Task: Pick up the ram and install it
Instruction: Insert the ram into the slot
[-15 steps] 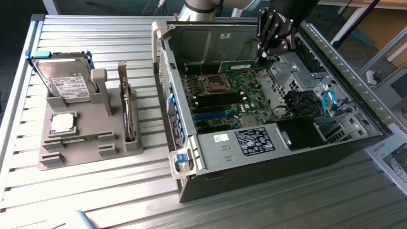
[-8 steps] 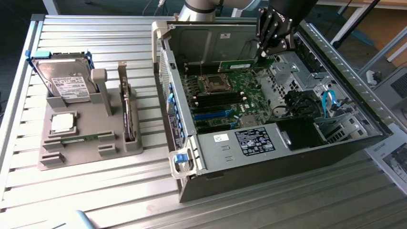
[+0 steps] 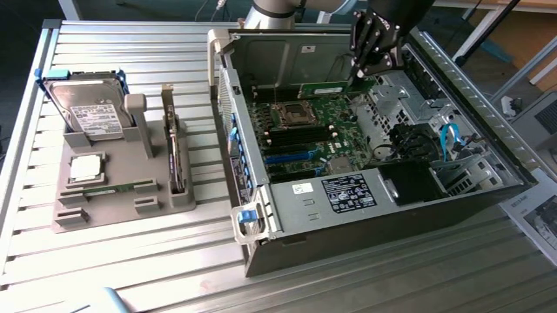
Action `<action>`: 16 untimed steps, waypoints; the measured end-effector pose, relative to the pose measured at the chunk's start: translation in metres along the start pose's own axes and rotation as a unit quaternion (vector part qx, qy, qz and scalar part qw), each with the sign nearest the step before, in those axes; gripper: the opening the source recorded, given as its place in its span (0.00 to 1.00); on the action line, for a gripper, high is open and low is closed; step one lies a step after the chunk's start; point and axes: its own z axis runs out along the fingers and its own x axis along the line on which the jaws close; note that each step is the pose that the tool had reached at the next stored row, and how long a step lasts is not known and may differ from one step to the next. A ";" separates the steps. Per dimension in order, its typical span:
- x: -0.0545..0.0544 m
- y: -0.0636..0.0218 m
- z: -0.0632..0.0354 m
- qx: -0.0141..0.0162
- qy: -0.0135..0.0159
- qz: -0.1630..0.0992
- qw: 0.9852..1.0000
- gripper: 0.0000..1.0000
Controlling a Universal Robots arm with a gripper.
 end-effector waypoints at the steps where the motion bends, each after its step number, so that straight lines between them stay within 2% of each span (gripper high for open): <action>1: 0.000 0.0007 0.0002 0.000 0.000 0.000 1.000 0.12; 5: -0.002 0.0059 0.0005 0.000 0.000 0.000 1.000 0.12; 8: -0.004 0.0144 0.0018 0.000 0.000 0.000 1.000 0.12; 12: -0.006 0.0170 0.0082 0.000 0.000 0.000 1.000 0.12; 16: -0.007 0.0171 0.0193 0.000 0.000 0.000 1.000 0.12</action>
